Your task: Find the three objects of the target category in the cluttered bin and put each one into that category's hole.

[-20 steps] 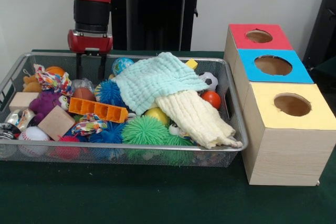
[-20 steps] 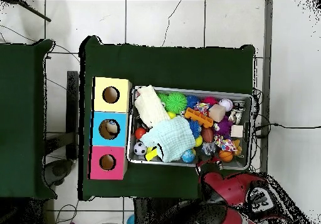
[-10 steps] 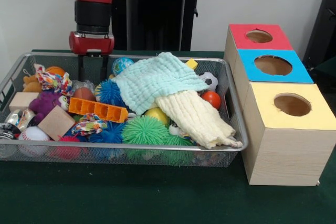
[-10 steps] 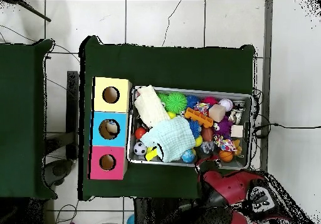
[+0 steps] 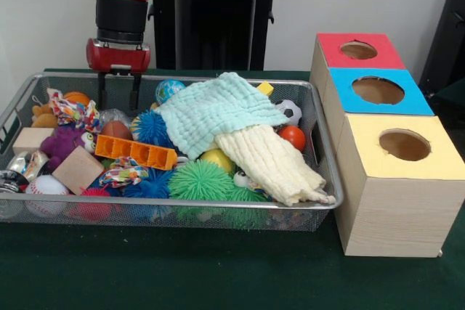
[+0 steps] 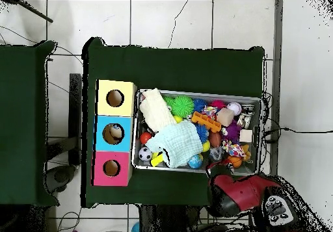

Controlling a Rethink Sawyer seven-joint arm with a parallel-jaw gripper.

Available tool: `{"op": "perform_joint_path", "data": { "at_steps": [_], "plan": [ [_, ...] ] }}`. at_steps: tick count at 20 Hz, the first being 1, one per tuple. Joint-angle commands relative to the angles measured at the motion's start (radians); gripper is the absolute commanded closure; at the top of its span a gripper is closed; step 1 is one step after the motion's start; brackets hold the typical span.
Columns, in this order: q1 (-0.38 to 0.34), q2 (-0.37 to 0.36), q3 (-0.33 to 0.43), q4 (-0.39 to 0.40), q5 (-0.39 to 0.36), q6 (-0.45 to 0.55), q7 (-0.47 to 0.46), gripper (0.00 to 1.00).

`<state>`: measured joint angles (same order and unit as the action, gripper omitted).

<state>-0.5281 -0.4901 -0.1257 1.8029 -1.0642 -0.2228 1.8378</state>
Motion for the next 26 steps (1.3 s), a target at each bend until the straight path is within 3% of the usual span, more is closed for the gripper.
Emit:
{"op": "perform_joint_path", "data": {
  "at_steps": [1, 26],
  "plan": [
    [-0.014, -0.028, 0.118, 0.015, -0.038, 0.089, 0.060, 0.00],
    [0.028, 0.053, 0.051, -0.058, -0.017, -0.004, 0.052, 0.00]
  ]
}}
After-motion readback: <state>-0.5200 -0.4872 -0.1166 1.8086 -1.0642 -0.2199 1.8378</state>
